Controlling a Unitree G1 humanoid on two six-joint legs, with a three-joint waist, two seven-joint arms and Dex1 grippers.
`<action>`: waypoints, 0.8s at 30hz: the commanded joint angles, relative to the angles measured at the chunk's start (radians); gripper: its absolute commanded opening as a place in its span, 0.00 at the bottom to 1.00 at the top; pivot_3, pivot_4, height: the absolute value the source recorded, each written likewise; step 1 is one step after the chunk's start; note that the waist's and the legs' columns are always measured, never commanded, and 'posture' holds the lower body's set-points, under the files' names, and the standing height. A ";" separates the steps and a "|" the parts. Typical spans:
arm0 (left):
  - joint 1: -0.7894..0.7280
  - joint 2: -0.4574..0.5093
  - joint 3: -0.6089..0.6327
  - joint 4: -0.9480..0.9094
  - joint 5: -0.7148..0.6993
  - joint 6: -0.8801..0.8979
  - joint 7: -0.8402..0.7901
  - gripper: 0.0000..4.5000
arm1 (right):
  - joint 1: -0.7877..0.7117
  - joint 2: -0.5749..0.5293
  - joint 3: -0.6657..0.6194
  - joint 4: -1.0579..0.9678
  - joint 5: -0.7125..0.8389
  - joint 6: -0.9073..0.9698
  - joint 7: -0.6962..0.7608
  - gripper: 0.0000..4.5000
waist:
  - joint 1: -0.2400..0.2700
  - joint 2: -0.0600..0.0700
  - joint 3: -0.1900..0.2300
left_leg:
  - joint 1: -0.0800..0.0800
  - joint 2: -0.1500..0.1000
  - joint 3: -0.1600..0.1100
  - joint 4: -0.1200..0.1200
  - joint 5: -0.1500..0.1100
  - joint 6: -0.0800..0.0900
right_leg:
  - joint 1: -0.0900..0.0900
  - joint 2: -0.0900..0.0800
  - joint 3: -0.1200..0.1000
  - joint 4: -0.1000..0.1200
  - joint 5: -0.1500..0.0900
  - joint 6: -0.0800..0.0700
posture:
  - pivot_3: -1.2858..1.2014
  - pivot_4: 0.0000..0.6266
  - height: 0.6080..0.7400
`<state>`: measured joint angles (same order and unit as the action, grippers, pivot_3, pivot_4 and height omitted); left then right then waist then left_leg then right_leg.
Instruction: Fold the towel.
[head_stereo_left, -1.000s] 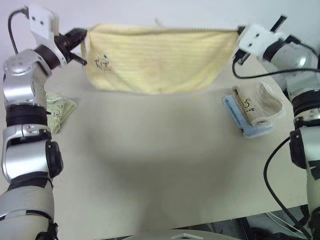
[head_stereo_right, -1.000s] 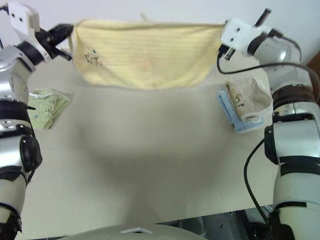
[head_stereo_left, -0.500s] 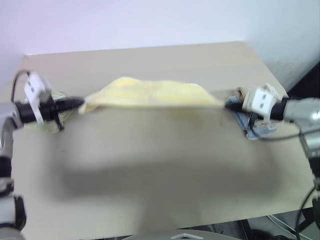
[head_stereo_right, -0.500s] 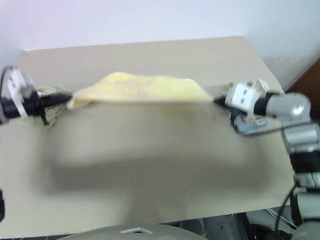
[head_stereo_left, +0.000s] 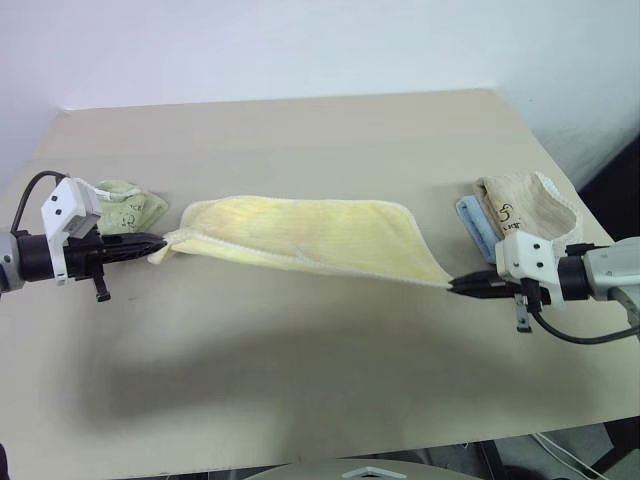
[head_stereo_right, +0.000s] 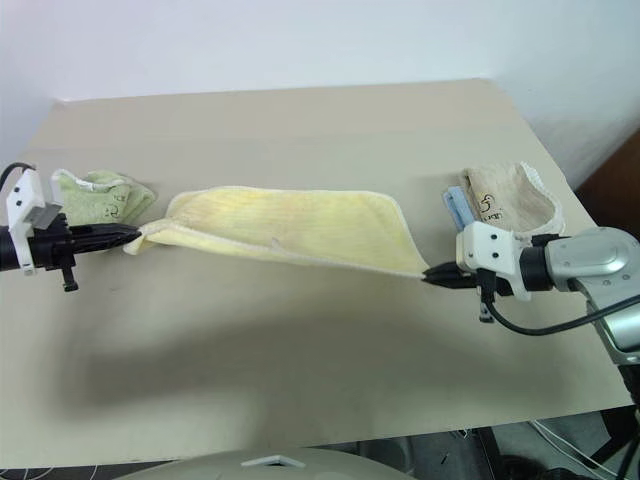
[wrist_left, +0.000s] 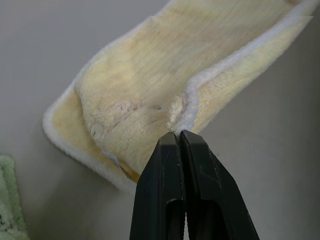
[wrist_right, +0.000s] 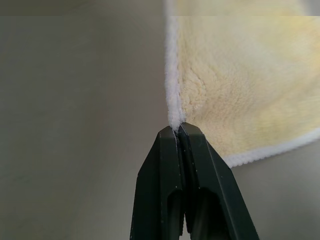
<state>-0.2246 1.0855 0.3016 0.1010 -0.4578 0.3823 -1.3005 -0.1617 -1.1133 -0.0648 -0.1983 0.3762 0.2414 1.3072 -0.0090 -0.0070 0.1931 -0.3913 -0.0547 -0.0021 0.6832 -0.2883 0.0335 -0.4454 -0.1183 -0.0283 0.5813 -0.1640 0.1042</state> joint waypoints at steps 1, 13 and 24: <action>0.000 0.025 0.027 0.010 0.020 -0.024 0.007 0.00 | -0.020 -0.007 -0.040 0.003 -0.011 -0.015 -0.013 0.01 | -0.001 0.000 0.000 | -0.001 0.000 0.000 0.000 0.000 0.000 | 0.000 0.000 0.000 0.000 0.000 0.000 | 0.52 0.24 0.91; -0.358 -0.119 -0.214 0.410 0.324 -0.311 0.247 0.00 | -0.558 0.264 0.181 0.568 -0.357 -0.262 -0.287 0.01 | -0.001 -0.001 0.000 | -0.001 -0.002 0.000 0.001 0.001 -0.001 | -0.001 0.001 -0.001 0.001 0.001 0.000 | 0.52 0.24 0.91; -0.572 -0.245 -0.344 0.702 0.490 -0.525 0.366 0.00 | -0.724 0.345 0.273 0.934 -0.507 -0.468 -0.334 0.01 | -0.005 -0.001 0.000 | -0.004 -0.004 0.001 0.000 0.000 0.001 | -0.001 0.000 -0.001 0.000 0.001 0.000 | 0.52 0.24 0.91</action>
<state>-0.7713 0.8238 -0.0506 0.7781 0.0078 -0.1182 -0.9619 -0.8578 -0.7556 0.2261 0.7236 -0.1183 -0.2060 0.9779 -0.0142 -0.0076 0.1929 -0.3952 -0.0589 -0.0015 0.6833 -0.2881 0.0345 -0.4461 -0.1182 -0.0290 0.5809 -0.1629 0.1040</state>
